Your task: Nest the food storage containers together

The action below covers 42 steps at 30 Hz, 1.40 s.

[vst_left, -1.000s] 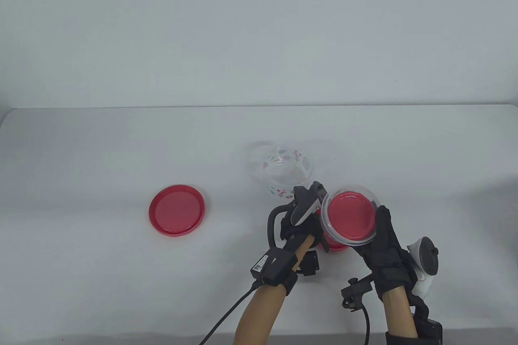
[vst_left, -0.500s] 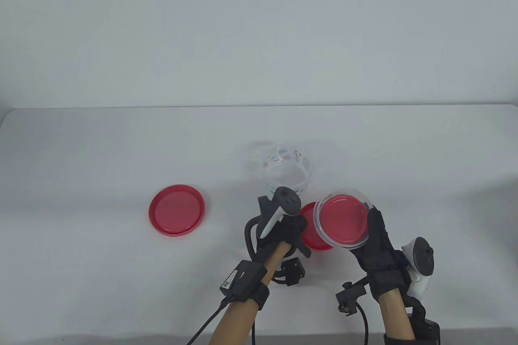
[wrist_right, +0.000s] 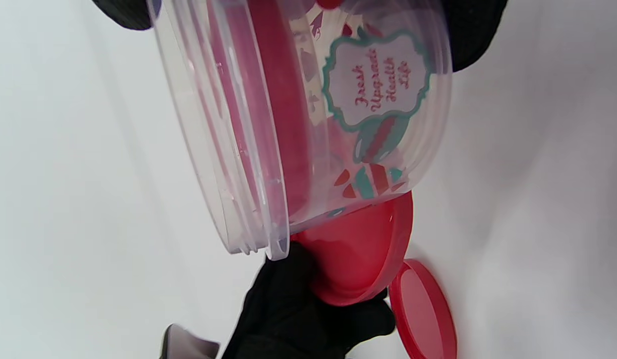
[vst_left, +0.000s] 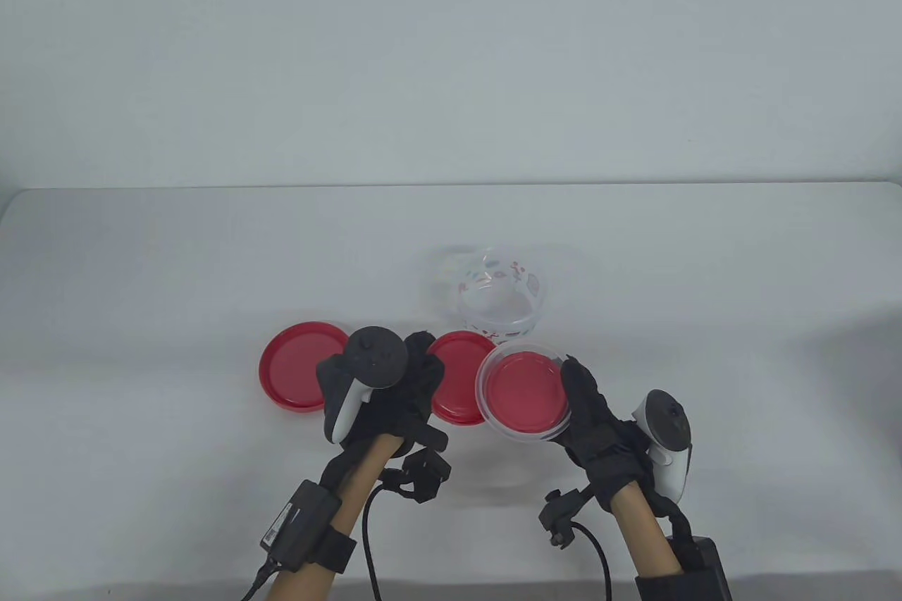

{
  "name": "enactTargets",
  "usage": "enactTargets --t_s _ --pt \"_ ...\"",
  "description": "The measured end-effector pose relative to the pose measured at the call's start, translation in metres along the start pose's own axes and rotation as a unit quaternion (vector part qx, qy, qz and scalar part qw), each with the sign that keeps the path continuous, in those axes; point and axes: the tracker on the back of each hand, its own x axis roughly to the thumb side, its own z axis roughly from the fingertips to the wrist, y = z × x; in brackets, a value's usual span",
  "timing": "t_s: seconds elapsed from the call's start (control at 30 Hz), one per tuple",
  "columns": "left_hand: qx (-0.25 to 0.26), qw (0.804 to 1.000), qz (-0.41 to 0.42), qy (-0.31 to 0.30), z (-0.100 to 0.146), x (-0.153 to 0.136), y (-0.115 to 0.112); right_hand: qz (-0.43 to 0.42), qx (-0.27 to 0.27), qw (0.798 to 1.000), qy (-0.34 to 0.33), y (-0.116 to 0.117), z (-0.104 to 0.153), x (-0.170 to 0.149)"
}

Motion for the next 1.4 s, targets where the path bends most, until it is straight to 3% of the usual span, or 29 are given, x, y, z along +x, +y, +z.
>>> enactTargets --t_s 0.13,0.27,0.3,0.53,0.57,0.67,1.0,1.13,1.27,1.4 --pt "0.02 0.998 0.032 -0.046 0.013 0.002 0.008 0.018 0.01 1.0 0.007 0.013 -0.009 0.0" --pt "-0.002 0.991 0.071 -0.115 0.023 0.003 -0.004 -0.006 0.024 0.999 0.02 0.02 -0.014 -0.01" --pt "0.02 0.988 0.069 -0.139 0.028 0.003 -0.011 -0.021 0.027 0.999 0.028 0.02 -0.014 -0.013" --pt "0.035 0.959 0.001 -0.28 0.047 0.001 -0.047 -0.045 0.047 0.997 0.051 0.016 -0.016 -0.025" --pt "0.049 0.951 -0.057 -0.299 0.049 0.002 -0.049 -0.049 0.049 0.996 0.052 0.017 -0.016 -0.026" --pt "0.066 0.931 -0.119 -0.34 0.057 0.003 -0.05 -0.046 0.05 0.996 0.051 0.018 -0.014 -0.027" --pt "0.063 0.893 -0.223 -0.385 0.071 0.011 -0.067 -0.058 0.049 0.996 0.045 0.015 -0.012 -0.028" --pt "0.062 0.901 -0.187 -0.387 0.071 0.009 -0.063 -0.081 0.053 0.995 0.034 0.007 -0.015 -0.03" --pt "0.065 0.896 -0.207 -0.387 0.072 0.011 -0.065 -0.089 0.103 0.99 0.047 0.012 -0.016 -0.034" --pt "0.052 0.904 -0.198 -0.376 0.071 0.009 -0.064 -0.085 0.094 0.991 0.049 0.012 -0.016 -0.035"
